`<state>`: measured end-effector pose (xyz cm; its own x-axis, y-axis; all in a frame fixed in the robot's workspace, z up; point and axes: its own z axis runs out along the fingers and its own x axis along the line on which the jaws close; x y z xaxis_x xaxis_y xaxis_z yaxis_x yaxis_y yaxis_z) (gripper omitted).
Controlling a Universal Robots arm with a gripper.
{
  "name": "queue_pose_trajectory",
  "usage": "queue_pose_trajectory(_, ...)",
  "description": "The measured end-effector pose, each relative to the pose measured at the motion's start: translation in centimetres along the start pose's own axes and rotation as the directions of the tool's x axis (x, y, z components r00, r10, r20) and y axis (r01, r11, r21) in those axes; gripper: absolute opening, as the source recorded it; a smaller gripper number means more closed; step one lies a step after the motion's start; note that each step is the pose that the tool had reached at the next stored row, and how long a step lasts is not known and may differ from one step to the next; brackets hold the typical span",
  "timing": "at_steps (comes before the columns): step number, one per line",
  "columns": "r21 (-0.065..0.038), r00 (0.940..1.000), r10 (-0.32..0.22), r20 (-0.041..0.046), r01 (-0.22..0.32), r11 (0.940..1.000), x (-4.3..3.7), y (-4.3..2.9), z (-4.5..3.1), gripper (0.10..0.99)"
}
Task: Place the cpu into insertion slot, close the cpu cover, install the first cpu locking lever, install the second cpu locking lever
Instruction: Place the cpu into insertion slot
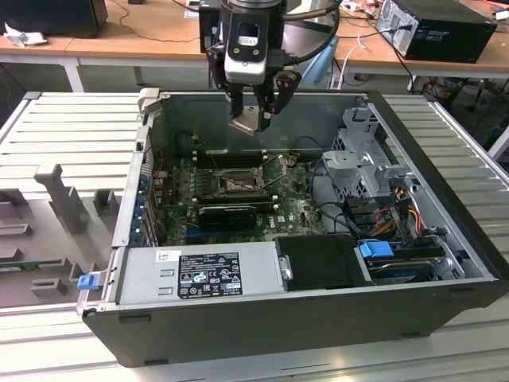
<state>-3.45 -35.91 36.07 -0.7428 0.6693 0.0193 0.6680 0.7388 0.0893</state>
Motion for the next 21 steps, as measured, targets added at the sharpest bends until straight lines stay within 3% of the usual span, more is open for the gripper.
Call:
queue_pose_trajectory(3, -0.001, 0.9994, 0.036, 0.0032, -0.036, 0.9994, 0.0, 0.0, 0.03, 0.529)
queue_pose_trajectory(5, -0.002, 0.9968, 0.08, 0.0071, -0.08, 0.9968, 0.0, 0.0, 0.05, 0.529)
queue_pose_trajectory(11, -0.004, 0.989, 0.147, 0.013, -0.147, 0.9891, 0.0, -0.01, 0.11, 0.529)
queue_pose_trajectory(17, -0.006, 0.9761, 0.216, 0.019, -0.216, 0.9763, 0.0, -0.02, 0.17, 0.529)
queue_pose_trajectory(21, -0.008, 0.9639, 0.265, 0.0231, -0.265, 0.9642, 0.0, -0.02, 0.22, 0.529)
